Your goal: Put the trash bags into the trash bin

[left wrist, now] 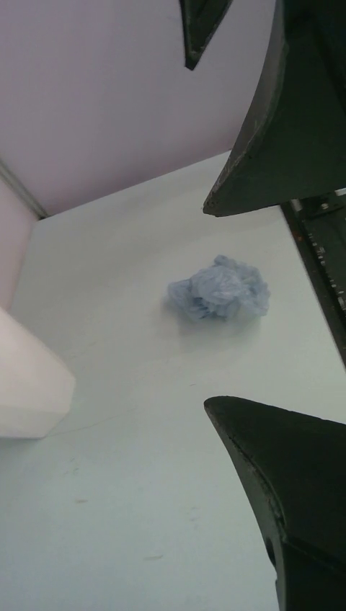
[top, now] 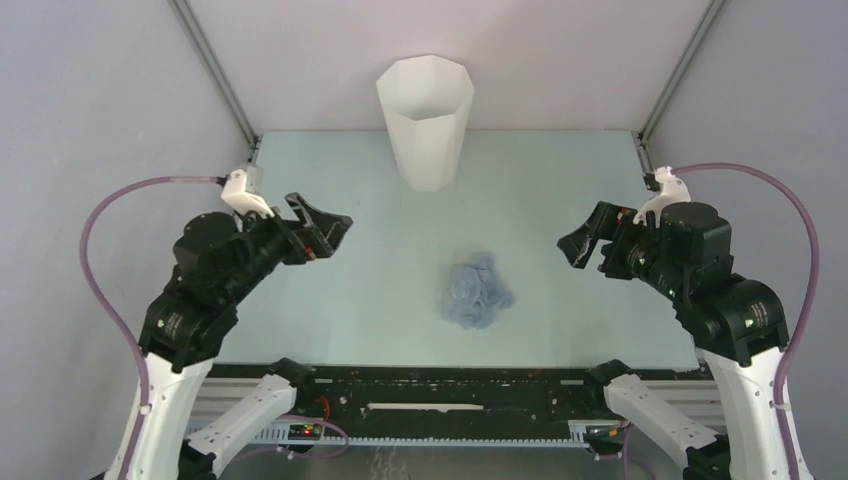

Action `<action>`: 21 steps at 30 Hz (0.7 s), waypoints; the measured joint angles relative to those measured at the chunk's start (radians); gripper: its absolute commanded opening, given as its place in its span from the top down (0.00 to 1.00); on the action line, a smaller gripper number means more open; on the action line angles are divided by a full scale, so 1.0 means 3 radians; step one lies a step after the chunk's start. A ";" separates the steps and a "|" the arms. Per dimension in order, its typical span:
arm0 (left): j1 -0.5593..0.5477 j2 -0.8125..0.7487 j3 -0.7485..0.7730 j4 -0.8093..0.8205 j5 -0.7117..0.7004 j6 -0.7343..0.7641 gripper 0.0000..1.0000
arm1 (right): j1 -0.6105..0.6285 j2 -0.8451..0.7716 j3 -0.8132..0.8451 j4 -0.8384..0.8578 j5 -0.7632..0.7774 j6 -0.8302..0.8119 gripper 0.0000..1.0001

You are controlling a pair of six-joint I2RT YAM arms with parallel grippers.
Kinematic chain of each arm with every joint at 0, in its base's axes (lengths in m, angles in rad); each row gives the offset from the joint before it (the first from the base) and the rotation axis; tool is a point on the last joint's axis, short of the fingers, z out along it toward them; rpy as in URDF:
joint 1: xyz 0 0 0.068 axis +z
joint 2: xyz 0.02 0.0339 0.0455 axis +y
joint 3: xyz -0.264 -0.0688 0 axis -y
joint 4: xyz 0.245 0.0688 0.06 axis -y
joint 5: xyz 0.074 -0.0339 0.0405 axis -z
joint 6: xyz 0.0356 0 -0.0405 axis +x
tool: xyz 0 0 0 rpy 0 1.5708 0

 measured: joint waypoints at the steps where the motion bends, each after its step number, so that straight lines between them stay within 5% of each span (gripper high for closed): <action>1: -0.0029 -0.0013 -0.0067 0.0001 0.0023 -0.0033 0.00 | 0.0000 -0.0020 -0.0022 -0.0019 0.0022 0.0005 0.00; 10: -0.0971 0.0140 -0.0654 0.0278 0.0009 -0.0380 0.00 | 0.0003 -0.0102 -0.0296 -0.0036 0.0010 0.0009 0.00; 21: -0.1807 0.1336 -0.0773 0.0720 0.0056 -0.0446 0.00 | -0.0018 -0.0230 -0.0895 0.0001 -0.0408 0.0020 0.02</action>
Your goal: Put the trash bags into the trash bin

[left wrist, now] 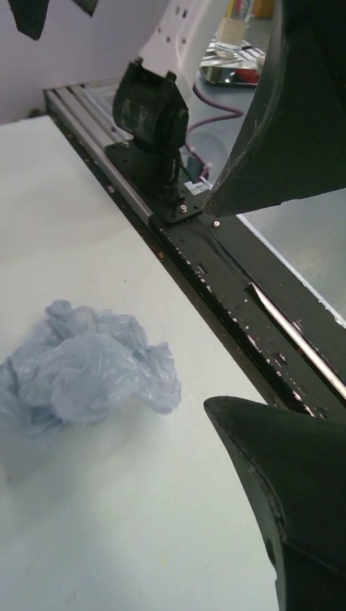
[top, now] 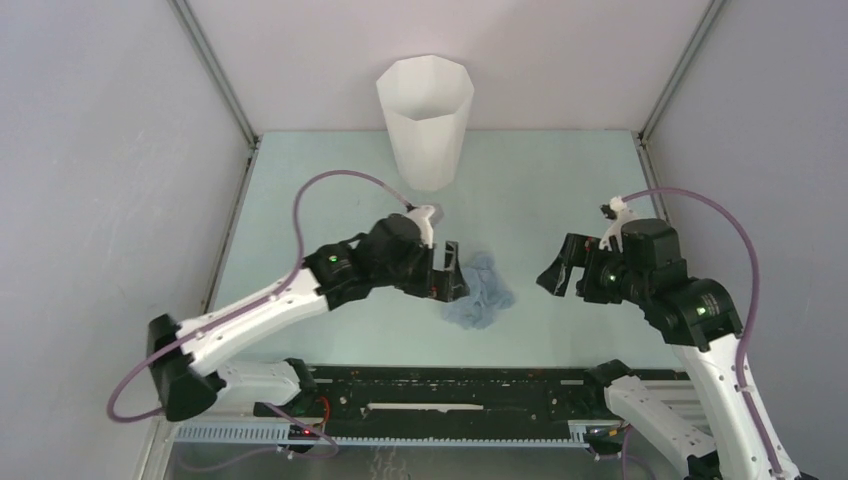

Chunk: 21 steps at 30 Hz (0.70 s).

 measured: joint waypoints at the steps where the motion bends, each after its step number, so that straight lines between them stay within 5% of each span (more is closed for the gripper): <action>1: -0.0024 0.0123 0.0000 0.0045 0.0042 0.0004 0.00 | -0.0005 0.0001 -0.0075 0.0015 -0.0080 0.0001 0.02; 10: 0.0032 0.1113 0.0004 0.0435 0.0298 0.0074 0.04 | -0.0018 0.0083 -0.0941 0.0486 -0.0788 0.0037 0.05; 14: 0.0066 0.1350 0.0004 0.0626 0.0360 0.0003 0.21 | -0.0008 0.0224 -0.1183 0.0702 -0.0946 0.0050 0.06; 21: 0.0094 0.1514 0.0004 0.0754 0.0418 -0.0106 0.65 | 0.0112 0.0413 -0.1403 0.0958 -0.1029 0.0053 0.07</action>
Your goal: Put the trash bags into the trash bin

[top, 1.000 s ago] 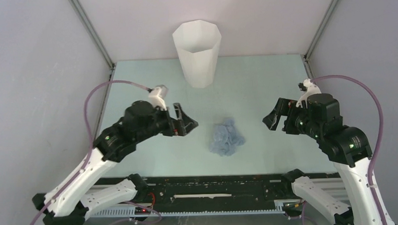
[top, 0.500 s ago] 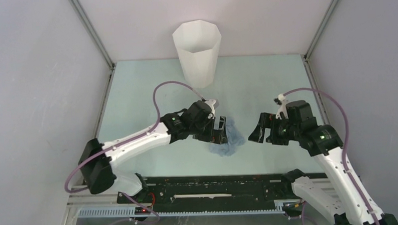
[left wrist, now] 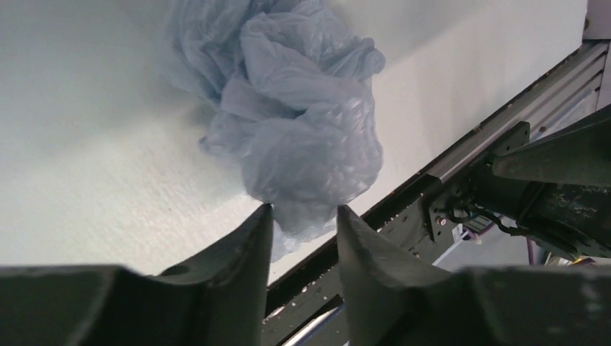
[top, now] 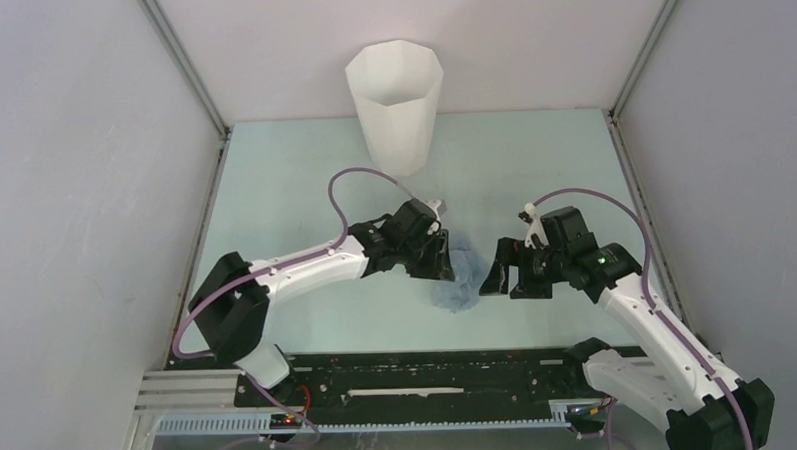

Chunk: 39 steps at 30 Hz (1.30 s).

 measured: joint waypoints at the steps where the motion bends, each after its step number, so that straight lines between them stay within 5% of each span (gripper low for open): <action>1: 0.0019 -0.0004 0.0000 0.0018 -0.0001 -0.0010 0.71 | 0.0010 0.0009 -0.0015 0.0032 -0.0006 0.0001 0.07; 7: 0.0139 -0.0065 -0.0010 0.0052 0.0022 -0.0084 0.99 | 0.0014 0.0072 -0.0051 0.0172 -0.0005 0.0018 0.11; 19: 0.0234 -0.0633 -0.0028 0.0221 0.0521 -0.0425 1.00 | 0.0074 0.0237 -0.0108 0.0454 0.0037 0.0140 0.13; 29: 0.0328 -0.1109 -0.0053 0.0413 0.0682 -0.0697 1.00 | -0.0289 -0.0221 -0.0506 0.1151 -0.0540 0.1034 0.14; 33: 0.0328 -0.1146 -0.0109 0.0431 0.0710 -0.0762 1.00 | -0.0289 -0.0319 -0.0506 0.1420 -0.0615 0.1162 0.26; 39: 0.0378 -0.1335 -0.0244 0.0434 0.0717 -0.0787 1.00 | -0.0243 -0.0245 -0.0506 0.1732 -0.0711 0.1286 0.62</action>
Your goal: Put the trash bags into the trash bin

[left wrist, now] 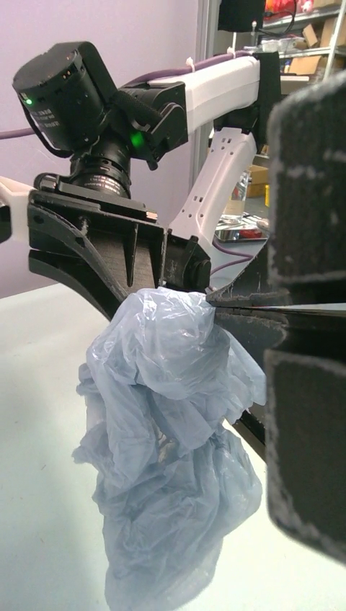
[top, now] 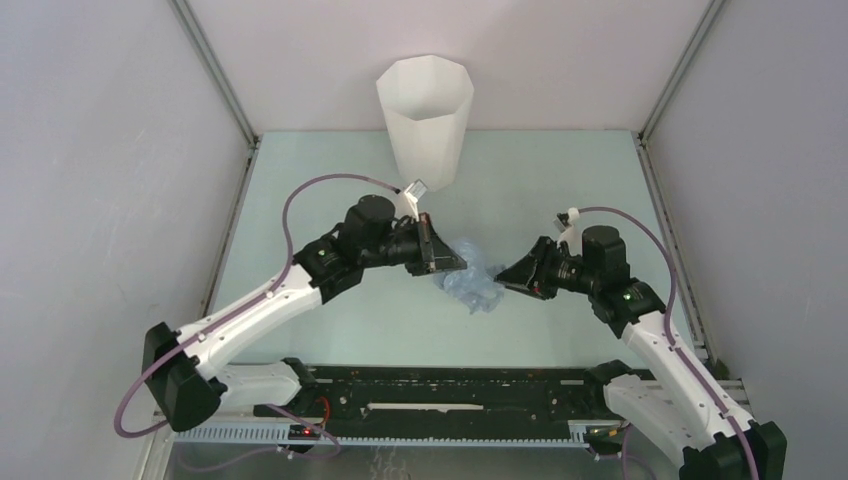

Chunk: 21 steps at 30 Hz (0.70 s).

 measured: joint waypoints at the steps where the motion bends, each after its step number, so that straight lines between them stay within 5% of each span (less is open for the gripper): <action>1: 0.0022 -0.0046 -0.0028 0.0004 -0.0001 -0.0005 1.00 | 0.0022 -0.0003 0.0000 0.0003 0.0003 0.0008 0.63; 8: 0.0163 -0.0409 -0.0273 0.0014 -0.0025 -0.0074 1.00 | 0.0398 -0.0042 0.0000 -0.0104 0.0148 -0.0034 0.31; 13: 0.0165 -0.0495 -0.0430 0.0173 -0.0020 -0.0205 1.00 | 0.0806 0.0023 0.0000 -0.0058 0.0276 -0.0031 0.31; 15: 0.0164 -0.0514 -0.0469 0.0214 -0.0017 -0.0257 1.00 | 0.0865 0.0093 0.0000 0.0023 0.0301 -0.0005 0.38; 21: 0.0169 -0.0573 -0.0473 0.0211 -0.0025 -0.0284 0.99 | 0.0797 0.0221 0.0005 0.0046 0.0514 -0.0055 0.99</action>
